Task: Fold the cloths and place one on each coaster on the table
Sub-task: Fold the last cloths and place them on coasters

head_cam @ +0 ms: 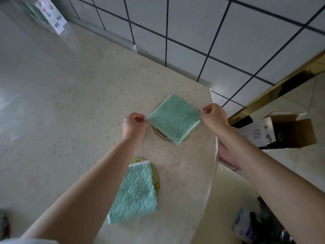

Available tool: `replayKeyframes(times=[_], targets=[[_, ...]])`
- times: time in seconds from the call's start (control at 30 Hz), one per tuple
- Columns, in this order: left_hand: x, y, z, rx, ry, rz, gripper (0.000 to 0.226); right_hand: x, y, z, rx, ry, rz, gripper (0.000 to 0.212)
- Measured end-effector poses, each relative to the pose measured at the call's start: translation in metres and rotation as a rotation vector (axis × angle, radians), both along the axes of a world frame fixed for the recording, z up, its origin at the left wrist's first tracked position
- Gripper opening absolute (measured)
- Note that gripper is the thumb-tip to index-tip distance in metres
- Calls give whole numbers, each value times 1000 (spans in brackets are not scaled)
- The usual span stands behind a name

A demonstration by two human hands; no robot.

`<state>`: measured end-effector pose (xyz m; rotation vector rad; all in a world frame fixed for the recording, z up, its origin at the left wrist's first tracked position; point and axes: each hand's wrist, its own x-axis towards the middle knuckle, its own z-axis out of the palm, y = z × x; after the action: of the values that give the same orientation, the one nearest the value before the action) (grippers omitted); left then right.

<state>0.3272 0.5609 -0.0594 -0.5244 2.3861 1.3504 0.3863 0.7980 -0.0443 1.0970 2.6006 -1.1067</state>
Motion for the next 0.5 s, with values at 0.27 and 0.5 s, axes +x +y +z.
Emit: replayKeyframes(times=[0.27, 0.5], targets=[[86, -88, 26, -245, 103, -124, 25, 55, -63, 11, -47, 89, -46, 27], [164, -145, 17, -258, -19, 87, 28, 113, -144, -2, -299, -23, 54, 12]])
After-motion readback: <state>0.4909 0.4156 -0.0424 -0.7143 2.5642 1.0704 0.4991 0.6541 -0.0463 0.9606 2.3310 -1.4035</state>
